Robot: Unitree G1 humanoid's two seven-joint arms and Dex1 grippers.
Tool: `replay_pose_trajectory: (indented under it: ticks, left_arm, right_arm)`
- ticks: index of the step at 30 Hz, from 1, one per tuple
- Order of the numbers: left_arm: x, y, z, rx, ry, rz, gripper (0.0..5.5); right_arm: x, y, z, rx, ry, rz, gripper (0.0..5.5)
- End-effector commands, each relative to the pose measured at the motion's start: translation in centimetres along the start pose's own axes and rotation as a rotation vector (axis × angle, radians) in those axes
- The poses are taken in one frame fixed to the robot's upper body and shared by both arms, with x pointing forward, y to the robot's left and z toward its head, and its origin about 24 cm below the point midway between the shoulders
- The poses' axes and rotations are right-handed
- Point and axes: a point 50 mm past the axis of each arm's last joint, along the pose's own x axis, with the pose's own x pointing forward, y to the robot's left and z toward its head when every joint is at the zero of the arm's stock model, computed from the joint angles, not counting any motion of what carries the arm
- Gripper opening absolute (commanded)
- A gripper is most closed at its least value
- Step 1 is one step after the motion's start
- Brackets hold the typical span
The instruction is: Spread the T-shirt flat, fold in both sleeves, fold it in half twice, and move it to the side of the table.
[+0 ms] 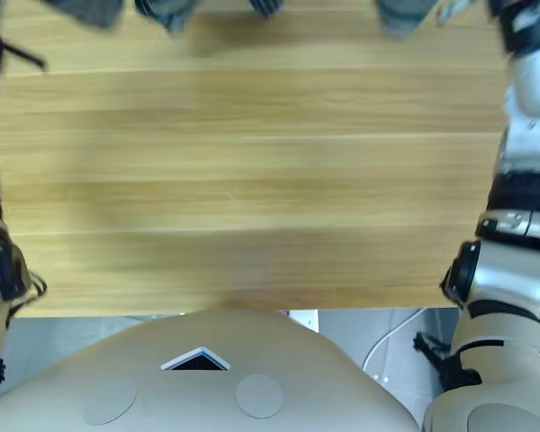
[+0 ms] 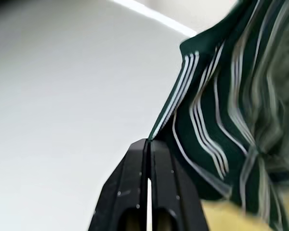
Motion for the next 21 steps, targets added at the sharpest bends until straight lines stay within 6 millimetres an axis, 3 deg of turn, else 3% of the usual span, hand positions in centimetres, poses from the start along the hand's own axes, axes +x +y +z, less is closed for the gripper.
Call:
replay_pose_trajectory:
  ticks: [1,3,7,12,18,21]
  left_arm:
    - [-6.0,-7.9,-1.0,-0.130,0.174,-0.478,0.00]
    - [-8.4,-9.9,1.0,-0.200,0.084,-0.669,0.00]
    - [-8.9,-8.7,3.5,-0.248,-0.039,-0.723,0.00]
    - [-9.2,-7.7,3.8,-0.215,-0.013,-0.819,0.00]
    - [-10.4,-8.3,4.7,-0.228,0.005,-1.003,0.00]
    - [-10.4,-8.4,5.5,-0.243,-0.019,-1.046,0.53]
  right_arm:
    - [-5.9,6.2,0.4,0.059,0.000,0.491,0.03]
    - [-8.7,8.0,3.0,0.141,-0.129,0.681,0.03]
    - [-11.0,8.3,5.8,0.242,-0.249,0.823,0.03]
    - [-11.8,9.9,5.6,0.246,-0.186,0.939,0.03]
    - [-12.8,11.9,4.5,0.198,-0.049,1.037,0.03]
    - [-13.6,12.2,5.0,0.216,-0.067,1.098,0.00]
